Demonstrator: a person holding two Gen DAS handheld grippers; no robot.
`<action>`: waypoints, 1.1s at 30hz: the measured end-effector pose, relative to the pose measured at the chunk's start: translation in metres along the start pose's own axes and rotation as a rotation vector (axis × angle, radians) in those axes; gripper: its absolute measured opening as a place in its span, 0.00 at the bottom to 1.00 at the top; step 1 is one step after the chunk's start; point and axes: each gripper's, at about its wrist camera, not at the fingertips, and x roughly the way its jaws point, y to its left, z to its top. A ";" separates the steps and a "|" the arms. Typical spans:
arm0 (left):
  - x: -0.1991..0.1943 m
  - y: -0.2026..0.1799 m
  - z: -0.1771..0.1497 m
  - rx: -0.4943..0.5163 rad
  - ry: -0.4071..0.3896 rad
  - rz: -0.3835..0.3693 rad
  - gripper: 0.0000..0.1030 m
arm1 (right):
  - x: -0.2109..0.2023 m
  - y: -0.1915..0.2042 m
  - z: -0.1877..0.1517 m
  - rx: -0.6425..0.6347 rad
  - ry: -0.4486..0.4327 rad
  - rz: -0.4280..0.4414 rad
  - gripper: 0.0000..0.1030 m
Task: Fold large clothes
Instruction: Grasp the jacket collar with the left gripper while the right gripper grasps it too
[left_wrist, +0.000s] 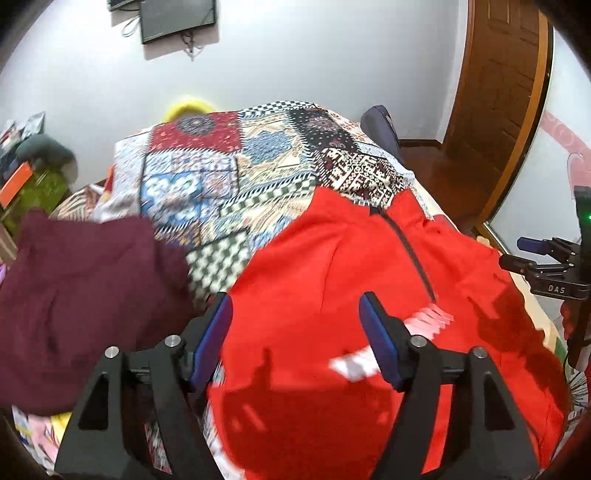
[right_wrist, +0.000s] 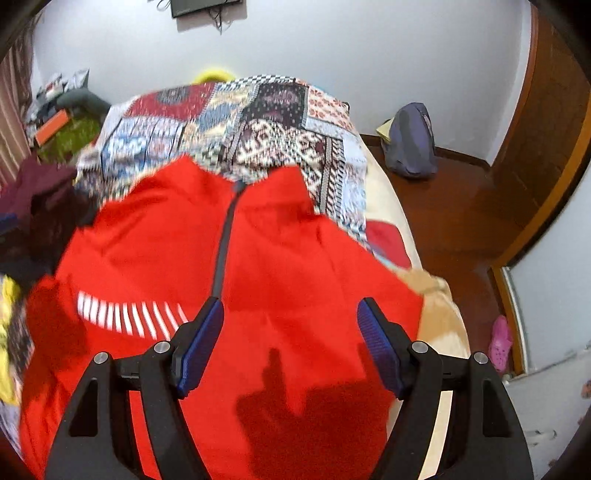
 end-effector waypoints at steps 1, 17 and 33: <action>0.006 -0.002 0.005 0.005 0.007 -0.004 0.68 | 0.004 -0.002 0.006 0.008 -0.002 0.008 0.70; 0.149 -0.009 0.067 -0.042 0.106 -0.056 0.68 | 0.124 -0.032 0.084 0.149 0.060 0.124 0.70; 0.188 -0.027 0.062 0.014 0.102 -0.097 0.07 | 0.181 -0.028 0.085 0.247 0.137 0.256 0.14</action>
